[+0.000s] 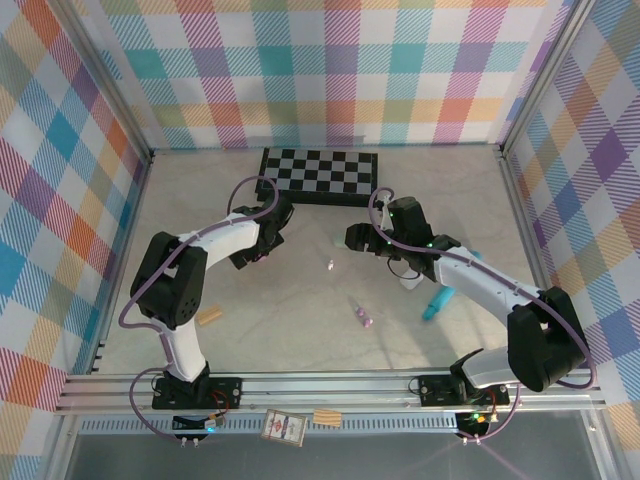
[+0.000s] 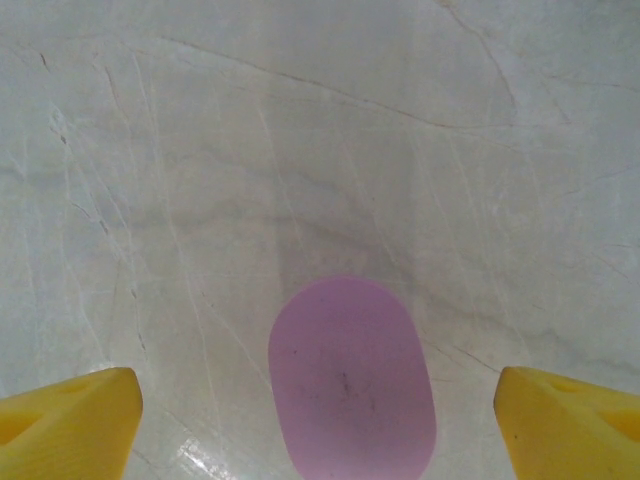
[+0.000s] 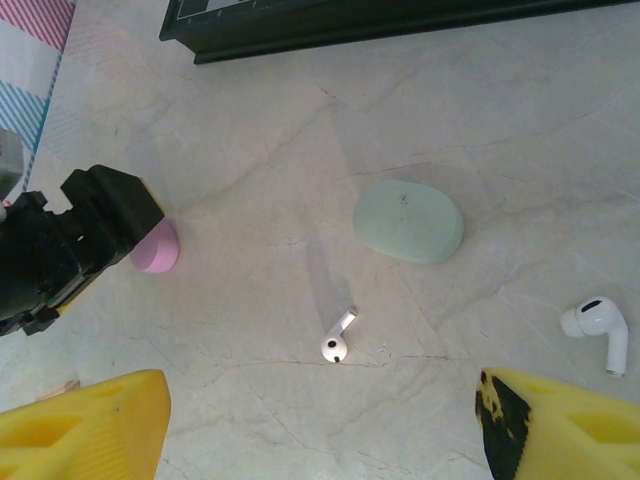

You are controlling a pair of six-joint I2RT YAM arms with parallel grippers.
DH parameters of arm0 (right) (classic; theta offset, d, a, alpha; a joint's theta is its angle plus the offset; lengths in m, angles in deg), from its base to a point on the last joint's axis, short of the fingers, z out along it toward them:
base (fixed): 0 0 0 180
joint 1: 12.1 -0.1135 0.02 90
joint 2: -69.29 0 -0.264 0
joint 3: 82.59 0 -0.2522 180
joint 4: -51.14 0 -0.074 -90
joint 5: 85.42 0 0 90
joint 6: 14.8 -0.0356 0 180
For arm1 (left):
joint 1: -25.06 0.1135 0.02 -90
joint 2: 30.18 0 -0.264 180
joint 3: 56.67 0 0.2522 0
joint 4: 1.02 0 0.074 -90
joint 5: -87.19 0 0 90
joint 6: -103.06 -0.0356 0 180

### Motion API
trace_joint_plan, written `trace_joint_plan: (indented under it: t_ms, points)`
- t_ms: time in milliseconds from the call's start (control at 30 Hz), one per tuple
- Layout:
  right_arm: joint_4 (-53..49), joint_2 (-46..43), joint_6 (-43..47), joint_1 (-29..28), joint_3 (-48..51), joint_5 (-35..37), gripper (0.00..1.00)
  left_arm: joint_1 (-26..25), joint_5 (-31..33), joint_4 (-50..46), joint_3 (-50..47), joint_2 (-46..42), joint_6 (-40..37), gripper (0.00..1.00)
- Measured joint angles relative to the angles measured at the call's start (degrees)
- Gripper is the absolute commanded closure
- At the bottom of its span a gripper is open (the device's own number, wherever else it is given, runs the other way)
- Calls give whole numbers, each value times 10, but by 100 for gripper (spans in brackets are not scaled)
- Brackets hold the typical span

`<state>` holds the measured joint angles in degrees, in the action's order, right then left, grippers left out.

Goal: Insert the wireless bluetooth earbuds into the charging case

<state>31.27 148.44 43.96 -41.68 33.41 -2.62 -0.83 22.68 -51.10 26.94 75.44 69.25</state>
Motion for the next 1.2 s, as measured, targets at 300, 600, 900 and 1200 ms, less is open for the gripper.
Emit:
trace_joint_plan:
  t_ms: [300,600,900,1200]
  points:
    - [0,10,-4,0,0,-7,21,9,-29,23,-5,31,15,26]
    - [0,10,-9,0,0,-8,21,17,-38,29,-18,29,27,58]
    - [0,9,-13,2,0,-19,22,11,-48,45,-34,-17,-58,62]
    - [-4,-34,-43,54,0,-89,22,-54,-78,132,-35,-94,-281,72]
